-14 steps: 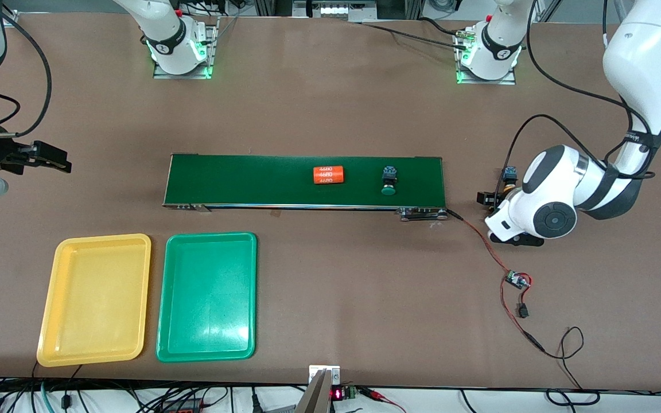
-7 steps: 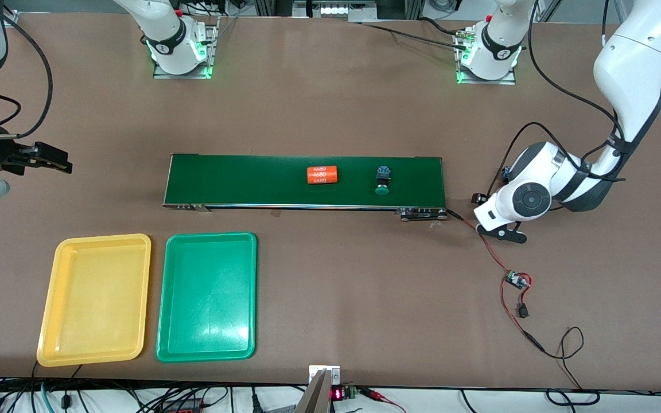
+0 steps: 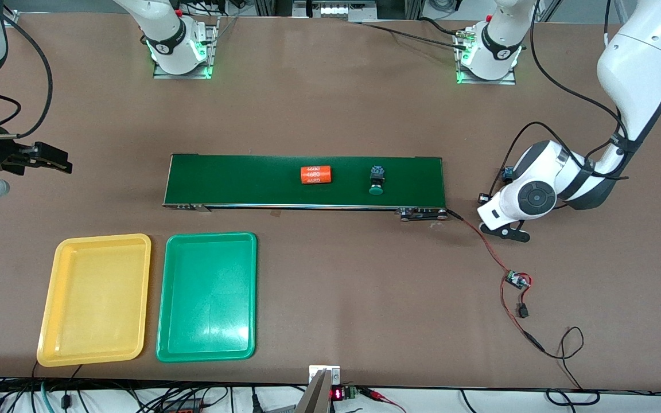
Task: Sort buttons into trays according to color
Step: 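Grasp the second green-capped button with the left gripper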
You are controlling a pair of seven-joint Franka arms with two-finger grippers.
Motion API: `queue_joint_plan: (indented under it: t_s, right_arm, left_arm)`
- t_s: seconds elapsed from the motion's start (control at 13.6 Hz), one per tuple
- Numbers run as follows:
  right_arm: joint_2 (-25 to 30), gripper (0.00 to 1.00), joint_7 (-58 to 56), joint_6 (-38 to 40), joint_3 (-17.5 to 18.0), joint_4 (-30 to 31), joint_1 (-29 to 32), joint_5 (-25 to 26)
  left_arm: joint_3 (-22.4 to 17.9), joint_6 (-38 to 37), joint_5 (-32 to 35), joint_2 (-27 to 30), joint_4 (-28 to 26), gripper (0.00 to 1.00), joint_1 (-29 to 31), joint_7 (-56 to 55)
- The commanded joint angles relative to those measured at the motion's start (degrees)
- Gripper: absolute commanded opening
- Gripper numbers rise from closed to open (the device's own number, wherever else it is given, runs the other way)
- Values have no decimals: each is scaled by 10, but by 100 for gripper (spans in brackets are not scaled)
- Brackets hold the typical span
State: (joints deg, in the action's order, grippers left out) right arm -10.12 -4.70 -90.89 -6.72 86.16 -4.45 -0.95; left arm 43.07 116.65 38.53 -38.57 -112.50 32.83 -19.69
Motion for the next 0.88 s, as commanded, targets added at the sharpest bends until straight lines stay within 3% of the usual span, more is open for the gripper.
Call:
queue_joint_plan:
  t_s: [0.0,0.15,0.37,0.59,0.81]
  right_arm:
    - [1,100,-7,3,5,-6,6,6]
    - [2,100,-6,2,5,-6,7,4]
    - [0,100,-2,2,5,-5,6,5]
    - [-2,100,1,-2,5,-5,3,0]
    - [-9,100,0,-17,6,-5,2,-5]
  left_arm:
    - [47,-54,-1,30,16,21,10,-1]
    - [89,-132,-71,29,55,21,9,-26]
    - [133,-149,-168,26,66,22,0,-98]
    - [145,-118,-178,21,65,22,-63,-202]
    - [144,-80,-178,3,57,24,-80,-235]
